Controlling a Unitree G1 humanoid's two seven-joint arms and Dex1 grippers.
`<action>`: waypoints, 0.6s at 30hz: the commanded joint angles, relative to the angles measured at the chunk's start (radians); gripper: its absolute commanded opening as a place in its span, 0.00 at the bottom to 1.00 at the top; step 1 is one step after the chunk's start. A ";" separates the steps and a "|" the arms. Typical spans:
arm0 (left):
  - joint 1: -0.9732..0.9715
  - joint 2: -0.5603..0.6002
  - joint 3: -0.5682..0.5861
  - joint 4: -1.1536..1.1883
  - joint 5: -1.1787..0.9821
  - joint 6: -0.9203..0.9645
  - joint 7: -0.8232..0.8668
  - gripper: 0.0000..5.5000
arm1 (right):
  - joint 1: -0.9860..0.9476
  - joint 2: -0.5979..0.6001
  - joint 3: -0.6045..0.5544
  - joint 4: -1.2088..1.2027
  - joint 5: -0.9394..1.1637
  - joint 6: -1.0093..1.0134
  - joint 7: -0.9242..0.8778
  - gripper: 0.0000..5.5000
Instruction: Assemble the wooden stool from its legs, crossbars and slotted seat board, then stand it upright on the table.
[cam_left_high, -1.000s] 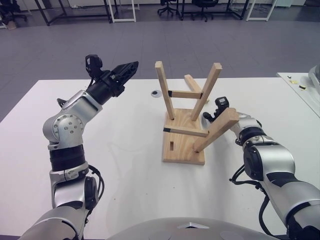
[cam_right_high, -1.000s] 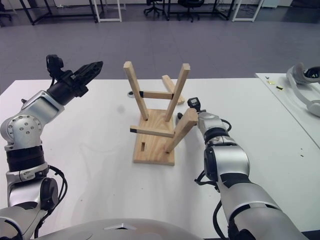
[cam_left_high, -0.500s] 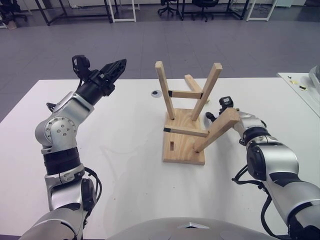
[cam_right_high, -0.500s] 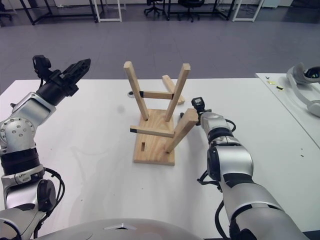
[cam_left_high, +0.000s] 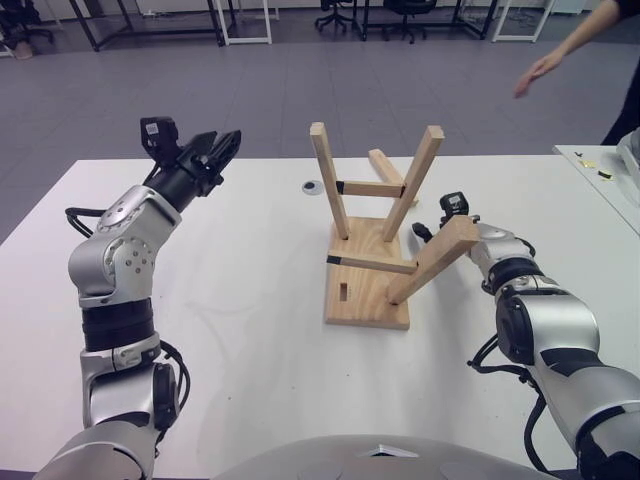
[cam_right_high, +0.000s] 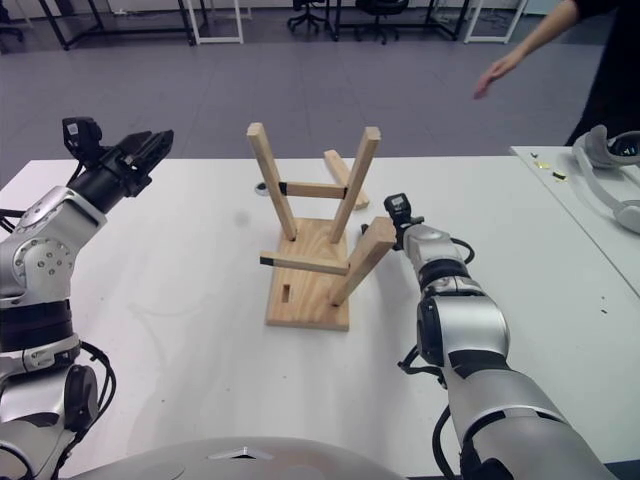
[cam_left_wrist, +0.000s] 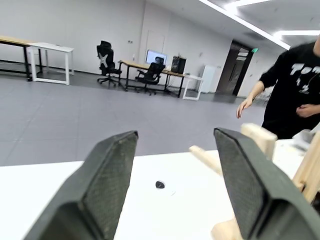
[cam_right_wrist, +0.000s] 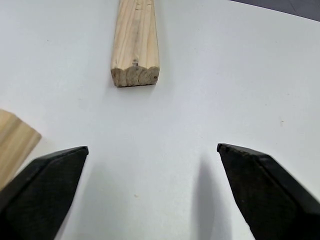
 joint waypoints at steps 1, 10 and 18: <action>-0.015 0.014 0.006 0.031 -0.006 0.001 -0.042 0.51 | -0.017 0.007 -0.004 -0.008 0.008 0.007 0.010 0.88; 0.000 -0.001 0.020 0.016 -0.024 0.011 -0.048 0.51 | -0.016 0.007 0.001 -0.008 0.005 0.013 0.025 0.88; 0.002 -0.009 0.022 0.010 -0.025 0.013 -0.044 0.51 | -0.015 0.005 -0.010 0.000 0.015 0.075 -0.001 0.81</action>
